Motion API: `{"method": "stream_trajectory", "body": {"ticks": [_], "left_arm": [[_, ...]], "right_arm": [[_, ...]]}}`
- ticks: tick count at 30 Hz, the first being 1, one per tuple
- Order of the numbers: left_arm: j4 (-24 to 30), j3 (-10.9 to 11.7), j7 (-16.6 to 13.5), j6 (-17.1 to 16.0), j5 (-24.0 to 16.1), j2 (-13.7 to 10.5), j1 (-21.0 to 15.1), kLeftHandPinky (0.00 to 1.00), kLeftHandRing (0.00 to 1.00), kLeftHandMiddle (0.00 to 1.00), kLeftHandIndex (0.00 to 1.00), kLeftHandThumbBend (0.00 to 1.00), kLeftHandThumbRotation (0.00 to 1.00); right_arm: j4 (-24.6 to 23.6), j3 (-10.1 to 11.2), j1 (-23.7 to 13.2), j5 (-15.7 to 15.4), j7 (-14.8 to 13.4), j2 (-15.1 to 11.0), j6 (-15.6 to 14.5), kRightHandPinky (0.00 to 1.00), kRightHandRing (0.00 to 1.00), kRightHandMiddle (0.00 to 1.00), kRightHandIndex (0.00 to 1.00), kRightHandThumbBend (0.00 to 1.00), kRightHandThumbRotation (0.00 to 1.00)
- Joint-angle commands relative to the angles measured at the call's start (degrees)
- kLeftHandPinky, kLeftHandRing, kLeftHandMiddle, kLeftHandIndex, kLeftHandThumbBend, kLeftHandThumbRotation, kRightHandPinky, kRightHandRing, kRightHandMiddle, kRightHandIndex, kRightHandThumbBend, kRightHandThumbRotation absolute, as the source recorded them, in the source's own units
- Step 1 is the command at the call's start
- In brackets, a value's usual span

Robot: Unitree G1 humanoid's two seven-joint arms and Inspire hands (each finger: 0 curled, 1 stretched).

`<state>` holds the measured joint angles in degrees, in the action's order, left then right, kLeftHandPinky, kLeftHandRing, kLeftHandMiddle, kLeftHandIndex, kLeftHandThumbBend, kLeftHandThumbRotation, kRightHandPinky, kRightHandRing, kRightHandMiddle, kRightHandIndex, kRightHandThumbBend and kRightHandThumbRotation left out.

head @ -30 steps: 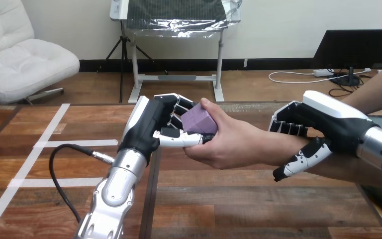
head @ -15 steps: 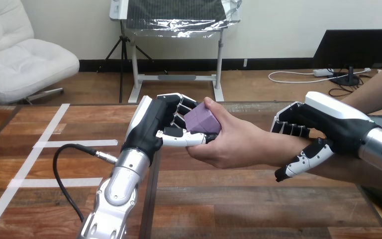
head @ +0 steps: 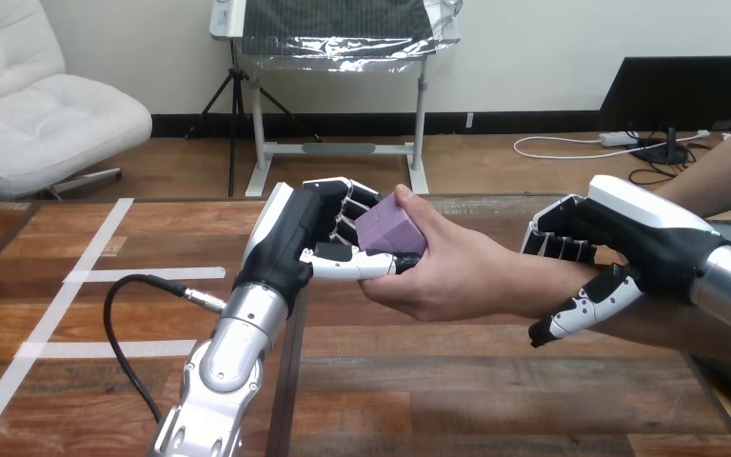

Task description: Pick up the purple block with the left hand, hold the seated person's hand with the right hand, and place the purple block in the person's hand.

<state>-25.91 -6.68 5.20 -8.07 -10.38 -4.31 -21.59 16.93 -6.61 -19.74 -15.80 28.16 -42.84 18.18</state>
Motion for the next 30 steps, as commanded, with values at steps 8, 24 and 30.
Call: {"method": "stream_trajectory", "body": {"ticks": [8, 24, 30], "left_arm": [[2.69, -1.22, 1.86, -0.49, 1.09, 0.88, -1.66, 0.53, 0.59, 0.64, 0.66, 0.59, 0.74], [3.07, -0.74, 0.56, -1.52, 0.07, -0.35, -0.09, 0.63, 0.70, 0.70, 0.72, 0.62, 0.97], [2.89, -1.05, 0.34, -2.48, -0.50, -1.29, 0.51, 0.67, 0.72, 0.72, 0.73, 0.62, 1.00]], "right_arm": [[1.69, -0.67, 0.95, 2.48, 0.21, 3.78, 2.70, 0.38, 0.42, 0.46, 0.50, 0.83, 0.07], [4.24, -0.72, 0.82, 0.80, -0.67, 3.33, 6.46, 0.44, 0.49, 0.53, 0.57, 0.81, 0.22], [3.41, -0.97, 1.49, -1.16, -2.31, 2.72, 6.55, 0.49, 0.55, 0.59, 0.62, 0.80, 0.37]]}}
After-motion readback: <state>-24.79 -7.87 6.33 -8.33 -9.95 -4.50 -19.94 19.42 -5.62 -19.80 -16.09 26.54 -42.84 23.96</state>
